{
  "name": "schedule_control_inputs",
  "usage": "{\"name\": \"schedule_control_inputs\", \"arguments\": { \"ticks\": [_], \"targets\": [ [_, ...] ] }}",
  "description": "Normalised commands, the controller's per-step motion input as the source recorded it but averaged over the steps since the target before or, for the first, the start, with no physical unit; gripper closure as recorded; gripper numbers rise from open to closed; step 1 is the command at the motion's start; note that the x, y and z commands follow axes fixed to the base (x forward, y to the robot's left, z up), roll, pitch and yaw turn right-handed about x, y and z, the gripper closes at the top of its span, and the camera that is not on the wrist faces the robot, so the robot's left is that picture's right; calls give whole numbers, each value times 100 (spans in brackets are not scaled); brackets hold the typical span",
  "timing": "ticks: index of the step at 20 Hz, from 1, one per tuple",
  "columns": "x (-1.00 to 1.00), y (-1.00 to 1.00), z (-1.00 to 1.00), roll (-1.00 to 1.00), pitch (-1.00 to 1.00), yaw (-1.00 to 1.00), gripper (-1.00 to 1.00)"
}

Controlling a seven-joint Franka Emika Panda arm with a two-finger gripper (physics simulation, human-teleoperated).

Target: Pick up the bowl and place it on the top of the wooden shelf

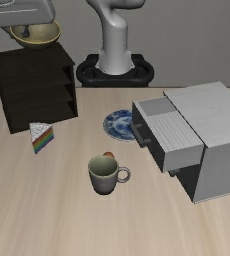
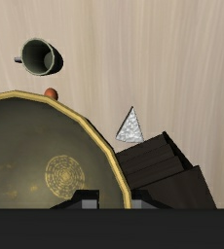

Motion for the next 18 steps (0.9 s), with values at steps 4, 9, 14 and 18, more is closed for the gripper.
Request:
{"name": "schedule_control_inputs", "arguments": {
  "ticks": [4, 9, 14, 18],
  "targets": [
    [-100, 0, 0, 0, 0, 0, 100],
    [-100, 0, 0, 0, 0, 0, 100],
    [-40, -60, 0, 0, 0, 0, 100],
    [0, -75, -25, 0, 0, 0, 100]
  ]
}}
